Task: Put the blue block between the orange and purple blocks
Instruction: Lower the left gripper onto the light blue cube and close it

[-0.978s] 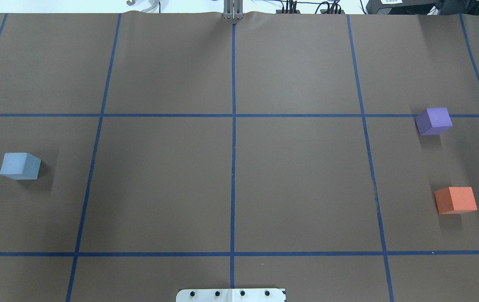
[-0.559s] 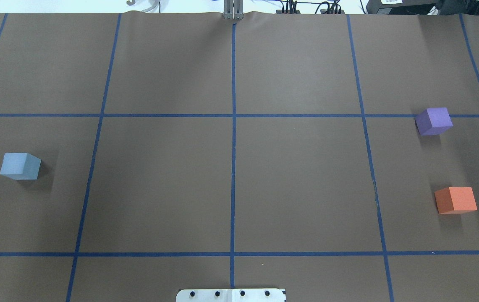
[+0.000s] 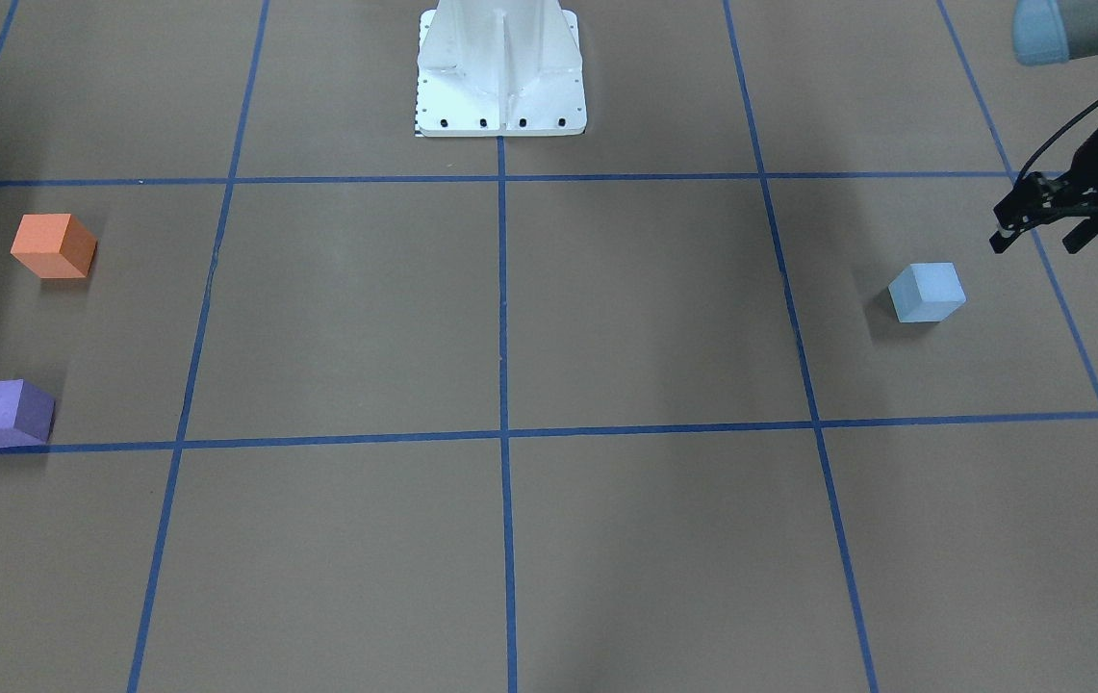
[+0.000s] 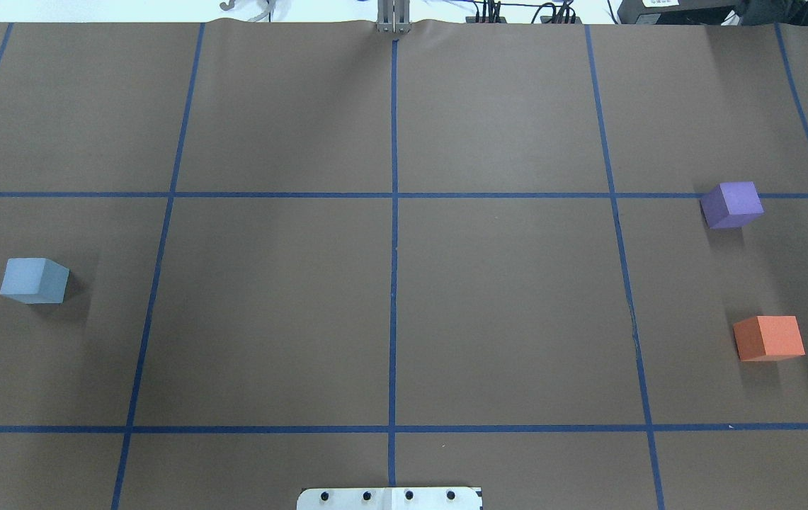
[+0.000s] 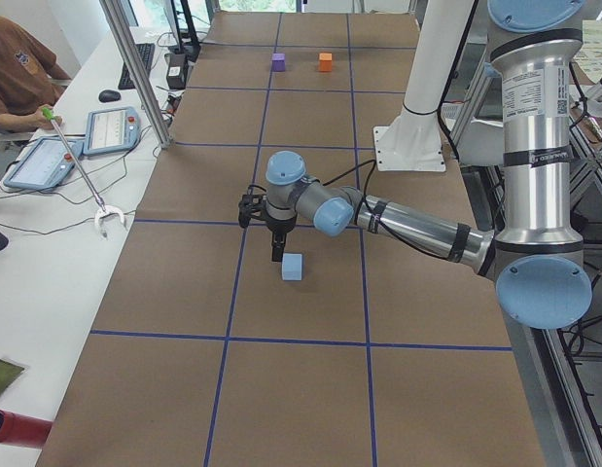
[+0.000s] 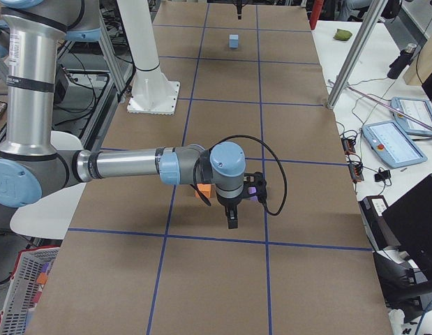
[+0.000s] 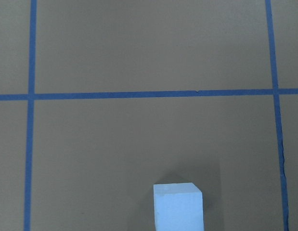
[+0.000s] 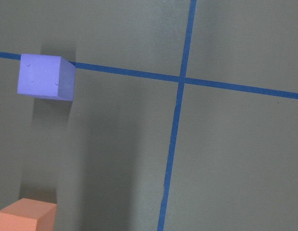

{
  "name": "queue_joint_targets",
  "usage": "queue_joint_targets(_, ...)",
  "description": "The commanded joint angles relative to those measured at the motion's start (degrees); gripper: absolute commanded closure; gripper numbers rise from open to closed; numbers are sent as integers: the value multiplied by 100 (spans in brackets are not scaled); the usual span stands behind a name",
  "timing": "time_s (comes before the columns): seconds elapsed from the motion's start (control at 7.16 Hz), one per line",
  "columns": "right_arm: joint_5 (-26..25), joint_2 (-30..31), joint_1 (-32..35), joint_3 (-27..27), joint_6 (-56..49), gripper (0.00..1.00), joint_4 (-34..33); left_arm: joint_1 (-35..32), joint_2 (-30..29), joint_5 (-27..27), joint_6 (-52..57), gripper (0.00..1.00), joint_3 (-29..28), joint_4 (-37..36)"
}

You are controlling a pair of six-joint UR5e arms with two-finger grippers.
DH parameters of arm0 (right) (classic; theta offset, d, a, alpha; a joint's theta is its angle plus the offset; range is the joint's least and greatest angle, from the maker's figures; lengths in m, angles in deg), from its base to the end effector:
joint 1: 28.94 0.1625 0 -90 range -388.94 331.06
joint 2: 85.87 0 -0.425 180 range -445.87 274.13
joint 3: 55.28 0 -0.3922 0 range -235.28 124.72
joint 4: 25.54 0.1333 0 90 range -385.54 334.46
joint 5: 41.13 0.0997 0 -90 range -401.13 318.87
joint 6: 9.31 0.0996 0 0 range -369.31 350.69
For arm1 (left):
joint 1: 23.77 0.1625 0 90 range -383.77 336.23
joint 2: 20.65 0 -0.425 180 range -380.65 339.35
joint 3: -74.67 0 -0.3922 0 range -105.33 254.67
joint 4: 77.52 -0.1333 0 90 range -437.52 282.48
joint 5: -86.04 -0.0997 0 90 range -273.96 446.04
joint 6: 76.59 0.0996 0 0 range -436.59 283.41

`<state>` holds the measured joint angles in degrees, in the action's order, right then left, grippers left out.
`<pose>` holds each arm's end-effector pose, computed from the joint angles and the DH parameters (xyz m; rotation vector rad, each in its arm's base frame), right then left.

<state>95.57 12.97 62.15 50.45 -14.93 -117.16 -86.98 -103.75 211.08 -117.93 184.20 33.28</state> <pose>0.0690 -0.4284 0.5943 0.1344 -0.8084 -0.1121 0.1393 -0.4447 0.5118 0.1352 0.8074 -0.0612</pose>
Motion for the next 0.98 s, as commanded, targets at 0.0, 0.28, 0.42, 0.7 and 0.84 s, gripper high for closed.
queue_joint_targets(0.0, 40, 47, -4, 62, 0, 0, 21, 729, 5, -506, -986, 0, -718, 1306)
queue_joint_targets(0.28, -29, -5, -4, 89, 0, 0, 13, 870, -30, -507, -1033, 0, -1020, 1550)
queue_joint_targets(0.42, -47, -14, -4, 89, 0, 0, 13, 880, -57, -481, -1051, 0, -1003, 1550)
queue_joint_targets(0.7, -56, -23, -4, 89, 0, 0, -5, 1019, -57, -507, -1043, 0, -1020, 1533)
queue_joint_targets(0.84, -39, -32, -4, 71, -9, 0, -14, 1195, -57, -515, -1034, 0, -1099, 1524)
